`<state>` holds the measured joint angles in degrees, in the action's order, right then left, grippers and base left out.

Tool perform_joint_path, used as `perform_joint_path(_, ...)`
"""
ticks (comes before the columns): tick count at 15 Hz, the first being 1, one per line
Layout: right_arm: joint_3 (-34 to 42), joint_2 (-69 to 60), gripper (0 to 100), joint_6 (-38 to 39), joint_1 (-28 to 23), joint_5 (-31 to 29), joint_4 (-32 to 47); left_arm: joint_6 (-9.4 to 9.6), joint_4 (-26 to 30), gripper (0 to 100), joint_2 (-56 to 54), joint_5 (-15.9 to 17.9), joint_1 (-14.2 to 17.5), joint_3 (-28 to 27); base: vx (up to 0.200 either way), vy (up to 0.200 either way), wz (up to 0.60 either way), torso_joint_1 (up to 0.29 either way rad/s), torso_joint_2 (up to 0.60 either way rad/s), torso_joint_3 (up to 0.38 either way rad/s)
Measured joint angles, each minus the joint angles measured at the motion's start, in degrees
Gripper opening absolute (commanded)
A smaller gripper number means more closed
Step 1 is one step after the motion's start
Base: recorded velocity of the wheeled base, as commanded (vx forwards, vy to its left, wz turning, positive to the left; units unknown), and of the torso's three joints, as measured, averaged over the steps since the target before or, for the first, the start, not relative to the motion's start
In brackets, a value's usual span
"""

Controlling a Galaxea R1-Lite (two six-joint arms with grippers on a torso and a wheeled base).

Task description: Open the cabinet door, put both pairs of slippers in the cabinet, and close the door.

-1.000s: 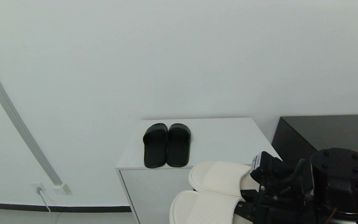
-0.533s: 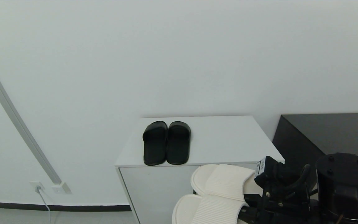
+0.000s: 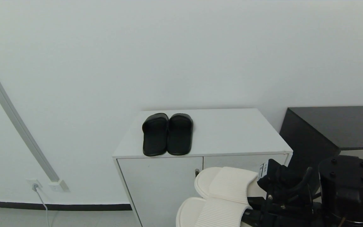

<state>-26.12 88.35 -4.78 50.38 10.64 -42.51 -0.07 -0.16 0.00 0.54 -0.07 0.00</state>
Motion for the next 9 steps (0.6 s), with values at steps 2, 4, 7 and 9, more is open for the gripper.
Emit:
perform_joint_path(2, 0.09, 0.07, 0, -0.04, 0.05, -0.05, 0.0, 0.0, 0.0, 100, 0.0, 0.0, -0.02, 0.0, 0.0, 0.0, 0.0, -0.229, 0.54, 0.322)
perform_joint_path(4, 0.46, -0.11, 0, -0.04, 0.05, -0.05, -0.02, 0.0, 0.0, 100, 0.0, 0.0, -0.02, 0.0, 0.0, 0.0, 0.0, -0.225, 0.54, 0.325)
perform_joint_path(7, 0.77, -0.28, 0, -0.09, 0.05, -0.09, 0.0, 0.0, 0.0, 100, 0.0, 0.0, 0.0, 0.0, 0.0, 0.0, 0.0, -0.207, 0.53, 0.318)
perform_joint_path(9, 0.8, -0.3, 0, -0.26, 0.05, -0.13, 0.0, 0.0, 0.0, 100, 0.0, -0.02, -0.02, 0.0, 0.0, 0.0, 0.0, -0.186, 0.52, 0.317)
